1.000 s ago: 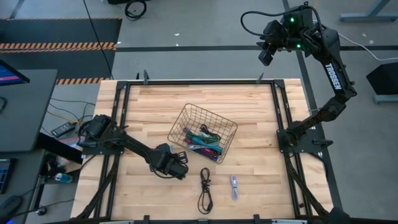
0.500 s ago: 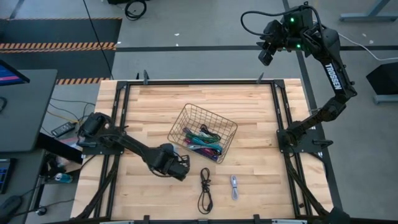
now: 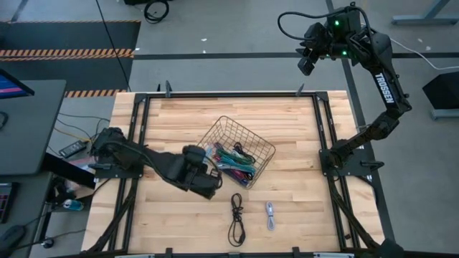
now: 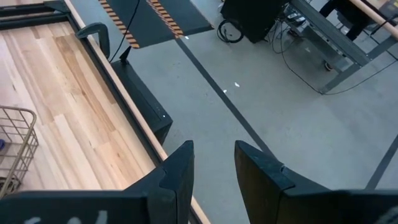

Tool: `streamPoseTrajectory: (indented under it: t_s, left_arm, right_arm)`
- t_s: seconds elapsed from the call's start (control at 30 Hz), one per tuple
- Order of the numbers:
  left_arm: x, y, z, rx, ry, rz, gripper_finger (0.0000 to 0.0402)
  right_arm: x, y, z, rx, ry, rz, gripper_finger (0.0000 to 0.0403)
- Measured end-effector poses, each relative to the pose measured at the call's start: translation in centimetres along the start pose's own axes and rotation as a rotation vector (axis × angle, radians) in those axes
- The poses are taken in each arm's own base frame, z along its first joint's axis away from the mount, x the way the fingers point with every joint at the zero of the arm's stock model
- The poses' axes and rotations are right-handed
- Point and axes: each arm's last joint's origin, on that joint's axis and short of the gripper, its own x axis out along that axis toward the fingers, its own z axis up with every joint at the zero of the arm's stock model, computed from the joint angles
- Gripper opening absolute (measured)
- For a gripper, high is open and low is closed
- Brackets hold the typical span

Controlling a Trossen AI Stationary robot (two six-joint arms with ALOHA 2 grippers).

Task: Pick and place USB-C Cables
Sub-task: Put the light blue USB cable into the gold wire basket

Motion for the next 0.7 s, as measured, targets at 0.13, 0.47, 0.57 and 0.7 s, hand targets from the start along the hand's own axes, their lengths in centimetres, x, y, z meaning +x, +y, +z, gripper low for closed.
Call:
streamPoseTrajectory:
  t_s: [0.13,0.47,0.57,0.7]
  left_arm:
    - [-1.6,-0.3,1.4,0.119,-0.123,-0.037,0.0019]
    - [-0.2,-0.7,6.8,0.638,-0.251,0.047,0.0019]
    - [0.5,-1.0,8.4,0.812,-0.239,0.031,0.0019]
    - [1.4,-1.4,10.3,0.988,-0.188,-0.071,0.0019]
  right_arm:
    - [0.0,0.0,0.0,0.003,0.001,0.0,0.0122]
    - [0.0,0.0,-0.1,0.056,0.007,0.003,0.0122]
    - [0.0,0.0,-0.1,0.078,0.007,0.003,0.0122]
    - [0.0,0.0,-0.1,0.129,0.008,0.003,0.0122]
